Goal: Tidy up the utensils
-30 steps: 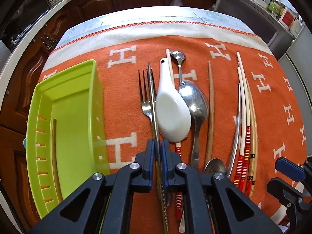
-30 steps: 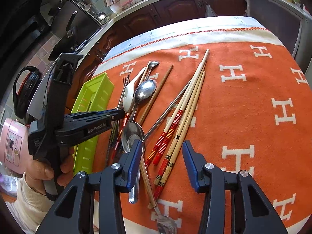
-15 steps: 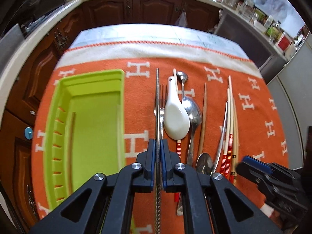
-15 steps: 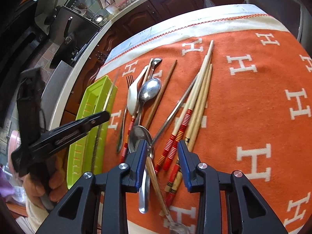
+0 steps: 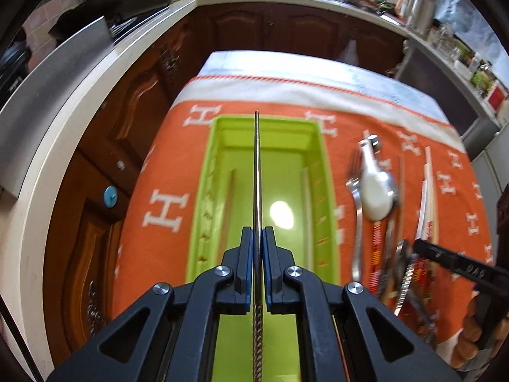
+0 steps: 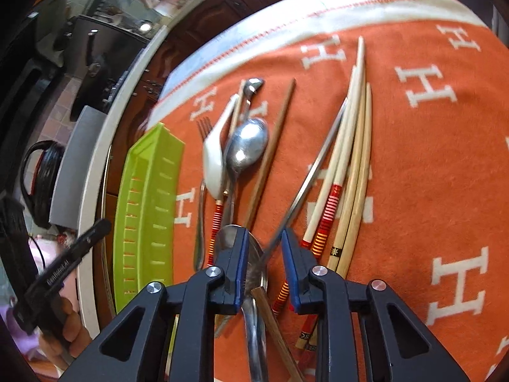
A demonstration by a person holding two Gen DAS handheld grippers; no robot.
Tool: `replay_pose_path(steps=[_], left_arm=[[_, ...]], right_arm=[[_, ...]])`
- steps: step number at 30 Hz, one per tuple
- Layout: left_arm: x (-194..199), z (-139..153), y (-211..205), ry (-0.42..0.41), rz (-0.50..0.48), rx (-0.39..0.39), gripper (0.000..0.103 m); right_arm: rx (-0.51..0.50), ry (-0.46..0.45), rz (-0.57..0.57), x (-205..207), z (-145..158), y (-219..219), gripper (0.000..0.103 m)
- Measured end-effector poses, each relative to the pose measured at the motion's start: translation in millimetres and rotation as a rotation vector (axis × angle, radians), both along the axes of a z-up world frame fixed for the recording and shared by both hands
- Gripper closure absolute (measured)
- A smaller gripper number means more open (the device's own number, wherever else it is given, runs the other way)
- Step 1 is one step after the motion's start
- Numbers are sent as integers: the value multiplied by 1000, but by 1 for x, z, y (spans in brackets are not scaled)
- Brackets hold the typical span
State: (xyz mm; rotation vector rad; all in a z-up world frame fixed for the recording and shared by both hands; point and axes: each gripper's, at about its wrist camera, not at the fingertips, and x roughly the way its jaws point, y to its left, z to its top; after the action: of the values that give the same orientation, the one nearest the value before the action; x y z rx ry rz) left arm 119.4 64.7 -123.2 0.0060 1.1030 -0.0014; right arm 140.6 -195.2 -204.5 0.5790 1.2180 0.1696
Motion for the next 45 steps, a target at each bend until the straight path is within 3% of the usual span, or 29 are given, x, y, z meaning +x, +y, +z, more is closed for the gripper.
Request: replay_pose_path(steps=[4,15,23,26,27,32,34,40,45], left_arm=[[-3,-9,9,13,22,-4,82],[-14,0,15,-34,31,-33,70],[-23,6,29,-56,56,-52,70],[-27,7,36,-58,76,-70,59],[-28,8,39,-61,84,-76,53],[-33,16,49,-77,119,-63,41],[-35,22,55,-85,137,-44,29],[-40,39,72,-138,186,40,19],[-43,40,84,-135,214,36,19]], right_arm=[[-23,36,-20,5,-6,6,84],[-63,114,-136,20,-8,17,93],[-43,66,-155,10,8,17,98],[-30,41,-148,6,23,21,98],[-23,33,-139,4,29,23,98],[-7,-14,-49,-1,62,49,98],[-13,-32,8,-1,75,68,98],[-52,-55,172,-1,96,130,98],[-77,-50,228,7,98,166,97]])
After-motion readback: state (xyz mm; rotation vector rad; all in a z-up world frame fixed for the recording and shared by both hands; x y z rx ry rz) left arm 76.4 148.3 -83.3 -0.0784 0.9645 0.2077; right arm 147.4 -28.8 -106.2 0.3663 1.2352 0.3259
